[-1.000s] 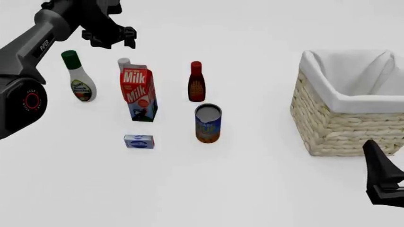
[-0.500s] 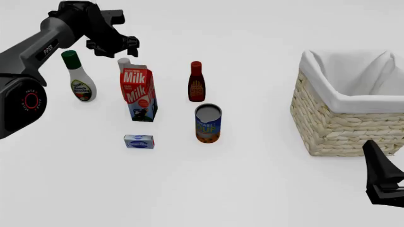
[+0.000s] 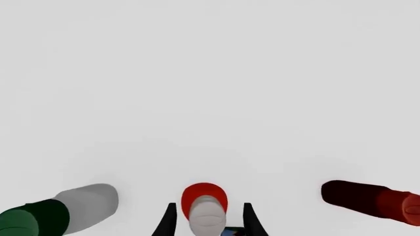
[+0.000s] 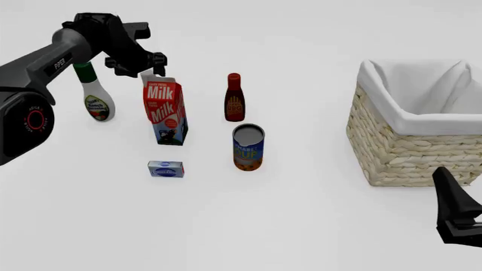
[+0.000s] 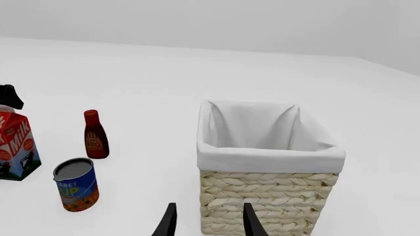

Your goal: Pick the ketchup and place it in the basket.

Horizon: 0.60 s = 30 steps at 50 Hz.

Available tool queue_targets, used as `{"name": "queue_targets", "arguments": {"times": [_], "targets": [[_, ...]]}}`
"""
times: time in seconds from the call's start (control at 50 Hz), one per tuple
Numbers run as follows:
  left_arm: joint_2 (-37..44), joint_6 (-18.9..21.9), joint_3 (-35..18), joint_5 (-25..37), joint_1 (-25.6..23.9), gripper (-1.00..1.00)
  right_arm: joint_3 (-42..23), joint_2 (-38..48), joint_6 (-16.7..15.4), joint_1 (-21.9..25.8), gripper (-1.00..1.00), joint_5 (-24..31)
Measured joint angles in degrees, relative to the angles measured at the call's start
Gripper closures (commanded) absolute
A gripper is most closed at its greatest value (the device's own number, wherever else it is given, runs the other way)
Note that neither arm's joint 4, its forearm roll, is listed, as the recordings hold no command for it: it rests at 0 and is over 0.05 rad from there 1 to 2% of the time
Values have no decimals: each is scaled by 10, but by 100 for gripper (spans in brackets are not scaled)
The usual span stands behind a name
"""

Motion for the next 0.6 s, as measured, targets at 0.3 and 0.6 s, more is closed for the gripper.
{"name": "queue_targets", "arguments": {"times": [0.3, 0.6], "targets": [[0, -2, 21, -15, 3, -100, 0, 6, 0, 1, -100, -6], [2, -6, 34, -28, 4, 100, 0, 9, 1, 1, -100, -7]]}}
